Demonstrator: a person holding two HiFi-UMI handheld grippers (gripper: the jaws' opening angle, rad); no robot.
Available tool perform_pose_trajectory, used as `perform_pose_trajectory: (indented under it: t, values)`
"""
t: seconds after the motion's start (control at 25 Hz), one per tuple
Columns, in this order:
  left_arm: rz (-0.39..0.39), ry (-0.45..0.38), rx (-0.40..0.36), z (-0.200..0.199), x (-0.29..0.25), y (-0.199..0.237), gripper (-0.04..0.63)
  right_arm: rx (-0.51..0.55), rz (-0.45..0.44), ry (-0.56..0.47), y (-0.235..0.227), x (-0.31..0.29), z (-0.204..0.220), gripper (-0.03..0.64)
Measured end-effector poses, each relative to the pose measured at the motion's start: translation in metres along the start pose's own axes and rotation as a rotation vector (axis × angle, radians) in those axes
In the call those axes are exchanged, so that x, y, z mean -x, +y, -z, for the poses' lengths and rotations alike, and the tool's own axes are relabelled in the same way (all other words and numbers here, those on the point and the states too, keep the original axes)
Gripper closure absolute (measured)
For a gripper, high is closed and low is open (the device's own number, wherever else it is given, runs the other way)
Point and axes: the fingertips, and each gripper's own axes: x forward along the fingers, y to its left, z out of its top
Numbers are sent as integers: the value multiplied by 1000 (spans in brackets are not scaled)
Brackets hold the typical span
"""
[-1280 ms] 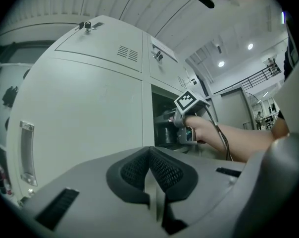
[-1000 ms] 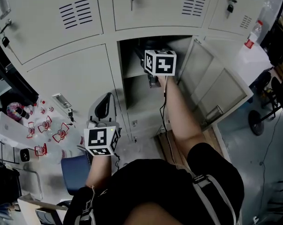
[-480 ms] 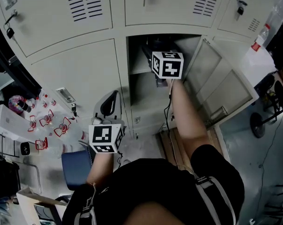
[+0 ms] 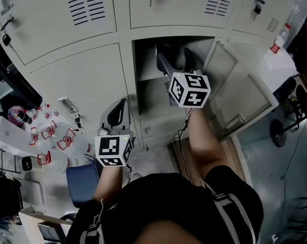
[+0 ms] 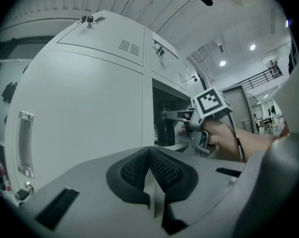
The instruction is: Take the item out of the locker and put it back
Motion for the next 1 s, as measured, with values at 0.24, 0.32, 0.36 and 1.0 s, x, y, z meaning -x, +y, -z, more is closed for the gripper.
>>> perform_pose_trajectory:
  t: [0.24,0.32,0.36,1.0]
  values:
    - [24,5,1,3,-11,-9,583,18,22,-30,10,50,17,371]
    - [37,8,2,4,-15,-14,583,18,27,-19,13,61,28,419]
    - [44,9,3,5,-17,-17,583,16,35,-15,13,66,34,456]
    - [76,25,2,12,-22,-36,583,-23,50,46,15,102,81,604]
